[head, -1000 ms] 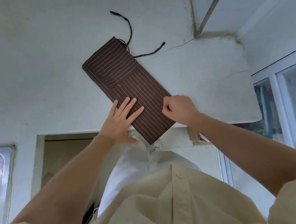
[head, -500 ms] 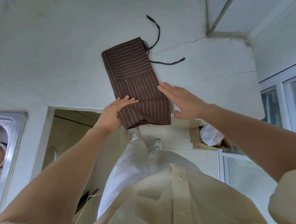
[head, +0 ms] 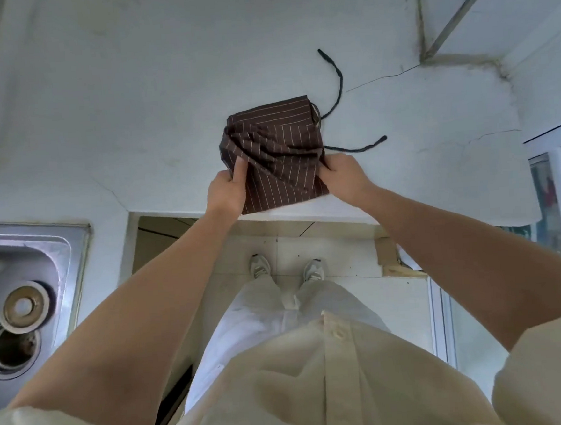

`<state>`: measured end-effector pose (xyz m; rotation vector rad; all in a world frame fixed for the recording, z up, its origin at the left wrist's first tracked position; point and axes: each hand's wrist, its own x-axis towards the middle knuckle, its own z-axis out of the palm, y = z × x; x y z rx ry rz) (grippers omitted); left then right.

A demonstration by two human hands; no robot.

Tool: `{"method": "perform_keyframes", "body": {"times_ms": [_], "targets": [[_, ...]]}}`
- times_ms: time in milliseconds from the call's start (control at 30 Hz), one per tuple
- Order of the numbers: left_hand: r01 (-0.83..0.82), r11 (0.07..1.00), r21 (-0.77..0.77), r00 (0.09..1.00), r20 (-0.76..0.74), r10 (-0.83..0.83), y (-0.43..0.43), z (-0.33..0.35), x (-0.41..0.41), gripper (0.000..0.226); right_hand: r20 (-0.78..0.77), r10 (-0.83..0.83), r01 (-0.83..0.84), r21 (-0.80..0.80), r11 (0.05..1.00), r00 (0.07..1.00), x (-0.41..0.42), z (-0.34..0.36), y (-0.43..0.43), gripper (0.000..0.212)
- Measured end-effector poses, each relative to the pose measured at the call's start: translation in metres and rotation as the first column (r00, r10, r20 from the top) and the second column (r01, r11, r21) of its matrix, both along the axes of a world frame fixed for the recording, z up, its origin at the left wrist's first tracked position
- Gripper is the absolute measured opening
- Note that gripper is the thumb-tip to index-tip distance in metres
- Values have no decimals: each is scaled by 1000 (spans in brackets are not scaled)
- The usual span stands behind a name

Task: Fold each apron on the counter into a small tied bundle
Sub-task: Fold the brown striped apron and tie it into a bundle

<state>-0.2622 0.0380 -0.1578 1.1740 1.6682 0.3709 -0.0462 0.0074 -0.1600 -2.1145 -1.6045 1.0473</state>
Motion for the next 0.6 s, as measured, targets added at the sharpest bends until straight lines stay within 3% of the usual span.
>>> {"method": "perform_keyframes", "body": {"times_ms": [100, 167, 300, 467, 600], "targets": [[47, 999, -17, 985, 165, -44, 11, -2, -13, 66, 32, -87, 89, -72, 993, 996, -7, -6, 10, 48], [166, 984, 64, 969, 173, -175, 11, -7, -22, 57, 32, -168, 171, -113, 979, 985, -11, -9, 12, 51], [291, 942, 170, 956, -2, -295, 20, -13, -21, 32, -21, -236, 235, -53, 971, 972, -16, -10, 10, 49], [325, 886, 330, 946, -103, -308, 26, -16, -18, 32, 17, -174, 170, 148, 974, 985, -13, -15, 7, 29], [347, 873, 342, 930, -249, -272, 33, -22, -11, 33, 181, -175, 159, 95, 983, 968, -17, -22, 18, 37]]}}
